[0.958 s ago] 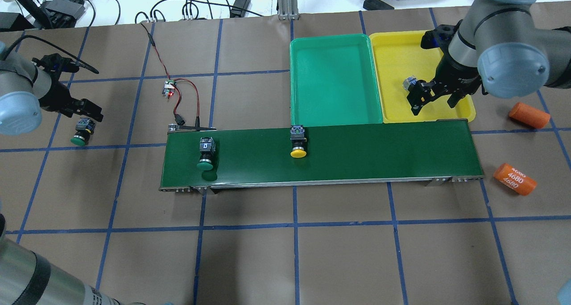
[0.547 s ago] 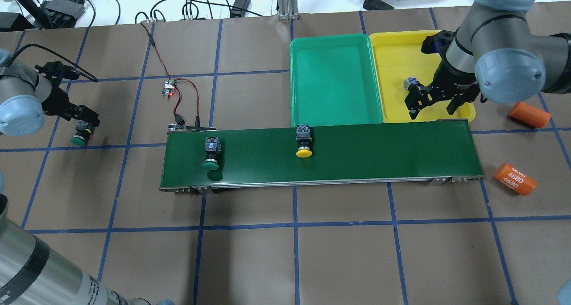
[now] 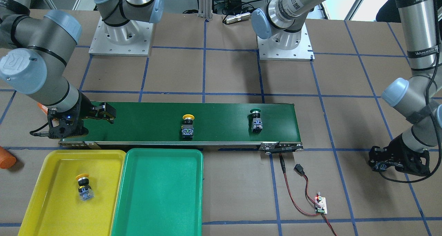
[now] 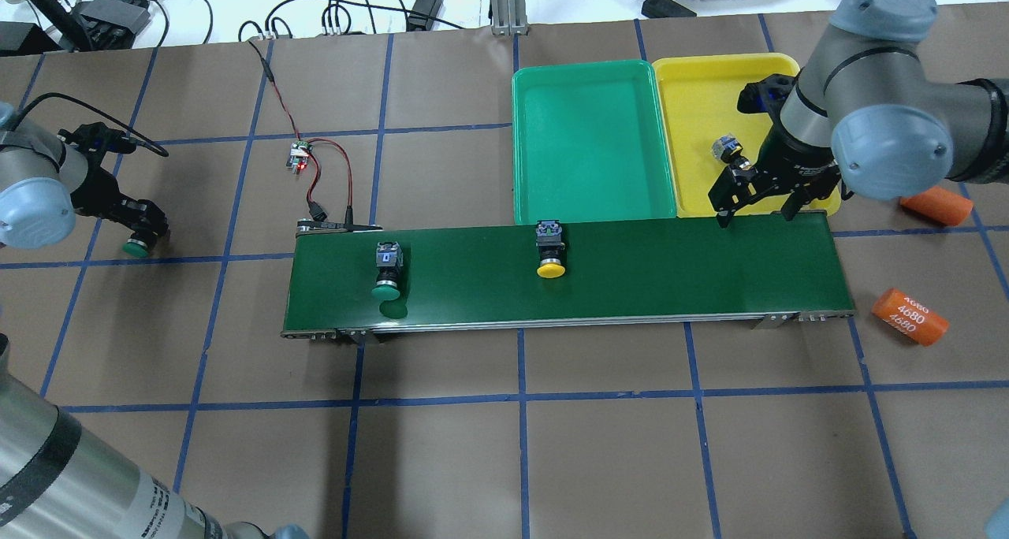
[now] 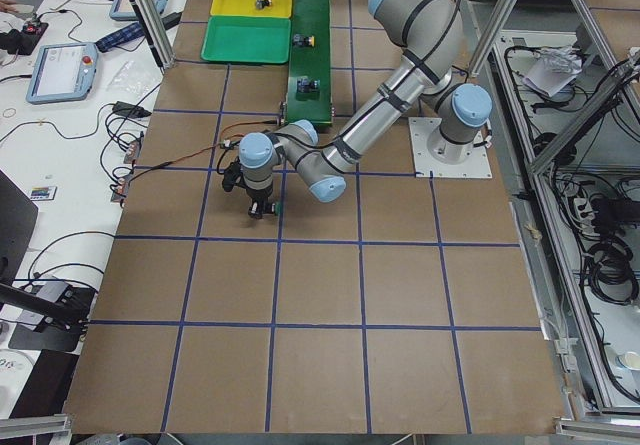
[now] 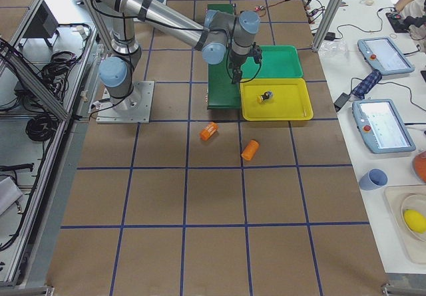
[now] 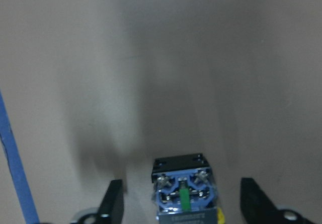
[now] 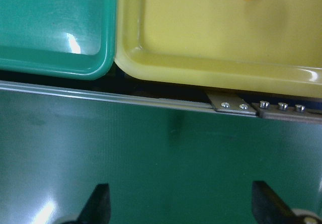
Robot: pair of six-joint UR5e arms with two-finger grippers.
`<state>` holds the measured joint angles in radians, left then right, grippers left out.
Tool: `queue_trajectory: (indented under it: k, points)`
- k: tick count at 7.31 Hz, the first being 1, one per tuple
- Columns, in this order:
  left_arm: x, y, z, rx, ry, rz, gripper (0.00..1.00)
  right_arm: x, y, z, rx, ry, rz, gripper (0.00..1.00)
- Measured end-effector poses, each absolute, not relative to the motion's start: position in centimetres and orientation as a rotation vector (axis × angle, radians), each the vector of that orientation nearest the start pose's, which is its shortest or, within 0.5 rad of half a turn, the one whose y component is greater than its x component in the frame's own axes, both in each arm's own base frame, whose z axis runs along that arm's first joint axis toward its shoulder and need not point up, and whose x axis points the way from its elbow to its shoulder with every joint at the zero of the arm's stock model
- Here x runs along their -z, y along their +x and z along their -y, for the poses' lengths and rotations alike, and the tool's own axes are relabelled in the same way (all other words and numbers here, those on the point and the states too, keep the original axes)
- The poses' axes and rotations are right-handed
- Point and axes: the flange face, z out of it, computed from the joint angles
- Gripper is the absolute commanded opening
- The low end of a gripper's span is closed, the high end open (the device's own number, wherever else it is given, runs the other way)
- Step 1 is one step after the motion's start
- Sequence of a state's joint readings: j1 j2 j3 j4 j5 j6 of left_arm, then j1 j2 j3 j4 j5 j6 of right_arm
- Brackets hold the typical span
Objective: Sort buttons by color to trays
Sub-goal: 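Carry the green button with the left gripper onto the belt start, release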
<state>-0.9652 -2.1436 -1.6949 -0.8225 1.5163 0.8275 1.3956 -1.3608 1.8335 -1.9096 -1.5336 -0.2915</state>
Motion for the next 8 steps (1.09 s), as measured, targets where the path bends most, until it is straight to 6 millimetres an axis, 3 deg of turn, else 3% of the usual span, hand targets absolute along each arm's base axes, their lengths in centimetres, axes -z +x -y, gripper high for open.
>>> queue_trajectory:
  k: [1,3,5,6,8]
  points:
    - [-18.0,24.4,60.1,0.116,0.357,-3.13,0.0,-28.6,4.4,53.8,-0.19,-0.176,-3.062,1.0]
    - [-22.1,21.8,59.6,0.123,0.347,-3.179,0.0,-28.6,4.4,53.7,-0.19,-0.179,-3.062,1.0]
    - [-27.2,14.8,58.8,0.15,0.261,-3.208,0.0,-28.6,4.4,53.7,-0.19,-0.182,-3.063,1.0]
    - [-28.3,10.6,57.7,0.139,0.206,-3.223,0.0,-28.5,4.4,53.7,-0.193,-0.184,-3.065,1.0]
    - [-27.5,3.1,54.1,0.074,0.12,-3.254,0.0,-28.5,4.3,53.7,-0.198,-0.185,-3.07,1.0]
